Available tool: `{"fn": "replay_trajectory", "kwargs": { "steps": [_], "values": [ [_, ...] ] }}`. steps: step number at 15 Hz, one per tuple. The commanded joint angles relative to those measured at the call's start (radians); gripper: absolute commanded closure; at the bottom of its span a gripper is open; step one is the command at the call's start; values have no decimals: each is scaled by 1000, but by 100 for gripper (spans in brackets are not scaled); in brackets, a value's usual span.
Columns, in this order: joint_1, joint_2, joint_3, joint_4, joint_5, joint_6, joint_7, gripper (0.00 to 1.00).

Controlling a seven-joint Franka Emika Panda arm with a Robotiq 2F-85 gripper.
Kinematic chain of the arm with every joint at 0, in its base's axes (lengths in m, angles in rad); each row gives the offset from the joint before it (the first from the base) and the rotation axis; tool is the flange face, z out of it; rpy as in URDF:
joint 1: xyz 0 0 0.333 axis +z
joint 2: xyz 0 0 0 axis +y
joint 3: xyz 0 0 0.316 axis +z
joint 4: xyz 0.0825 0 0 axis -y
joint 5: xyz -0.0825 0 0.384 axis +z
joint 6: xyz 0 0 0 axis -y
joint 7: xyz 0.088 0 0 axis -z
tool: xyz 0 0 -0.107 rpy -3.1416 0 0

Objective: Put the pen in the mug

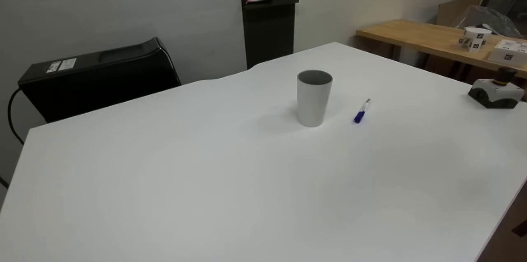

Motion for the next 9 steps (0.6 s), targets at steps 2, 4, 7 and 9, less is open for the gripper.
{"fn": "replay_trajectory", "kwargs": {
  "steps": [2,4,7,9],
  "values": [
    [-53,92,-53,76,-4,13,24,0],
    [-88,132,-76,100,-11,45,40,0],
    [-131,193,-112,135,-10,115,55,0],
    [-152,233,-130,158,-6,175,71,0]
  ]
}}
